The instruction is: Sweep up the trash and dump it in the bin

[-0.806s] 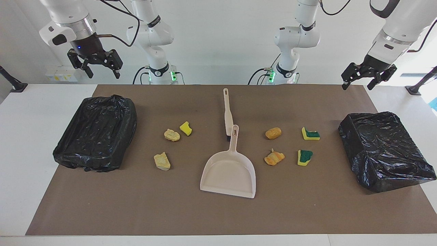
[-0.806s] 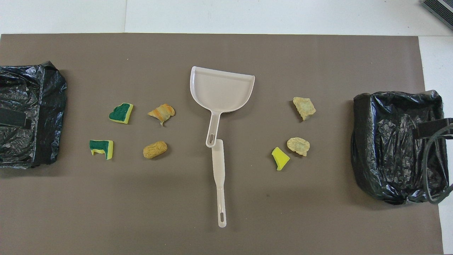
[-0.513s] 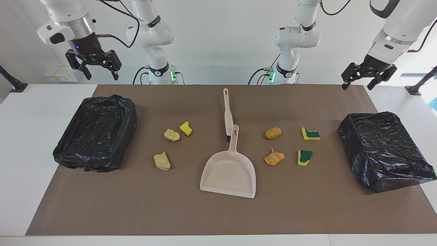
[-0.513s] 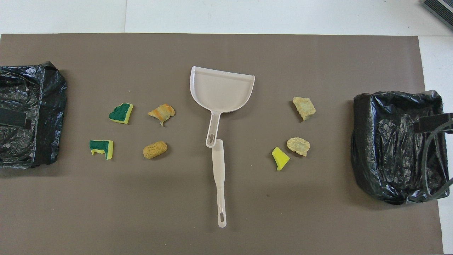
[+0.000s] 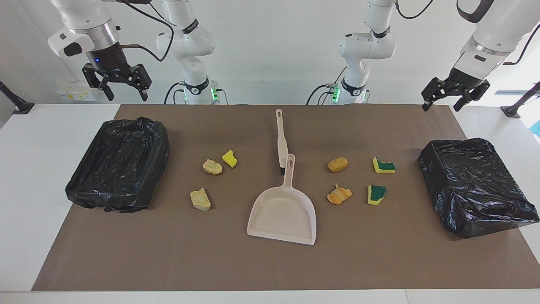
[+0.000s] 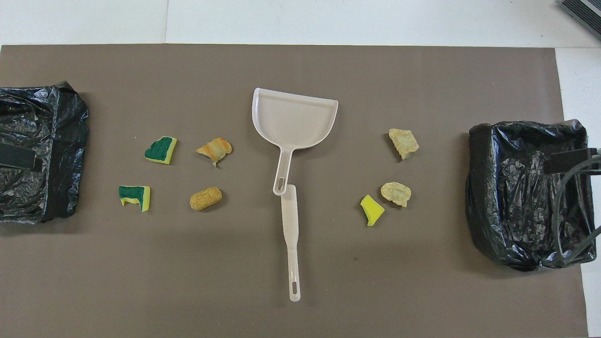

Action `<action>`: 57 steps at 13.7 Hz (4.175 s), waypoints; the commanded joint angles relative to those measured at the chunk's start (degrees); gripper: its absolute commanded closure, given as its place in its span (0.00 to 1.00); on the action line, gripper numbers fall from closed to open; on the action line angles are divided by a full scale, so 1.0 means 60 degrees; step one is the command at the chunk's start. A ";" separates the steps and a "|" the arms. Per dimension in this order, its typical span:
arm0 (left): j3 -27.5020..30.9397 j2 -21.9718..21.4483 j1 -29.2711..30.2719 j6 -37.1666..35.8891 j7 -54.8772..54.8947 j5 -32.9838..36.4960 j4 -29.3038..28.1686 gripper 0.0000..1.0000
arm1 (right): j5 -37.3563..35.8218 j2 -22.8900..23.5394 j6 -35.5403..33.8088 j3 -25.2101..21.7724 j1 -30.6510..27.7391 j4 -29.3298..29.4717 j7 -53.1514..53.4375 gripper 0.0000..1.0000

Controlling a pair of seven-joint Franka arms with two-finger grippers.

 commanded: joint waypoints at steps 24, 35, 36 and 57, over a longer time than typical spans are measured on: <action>-0.0092 -0.1680 -0.3441 0.5617 -0.2347 -0.0443 -0.6212 0.00 | 0.1677 0.5340 0.3891 0.1412 0.3121 0.1211 0.7408 0.00; -0.0443 -0.1743 -0.6941 1.0291 -0.5421 -0.0429 -0.9528 0.00 | 0.2117 0.6001 0.4916 0.1456 0.4381 0.0963 0.7235 0.00; -0.0458 -0.1524 -0.7264 1.0525 -0.5918 -0.0429 -0.9499 0.00 | 0.2116 0.6001 0.5047 0.1456 0.4412 0.0846 0.7074 0.00; -0.0927 0.0002 -0.8015 0.9972 -0.7578 -0.0297 -0.8224 0.29 | 0.1985 0.6090 0.5197 0.1354 0.4018 0.0800 0.6970 1.00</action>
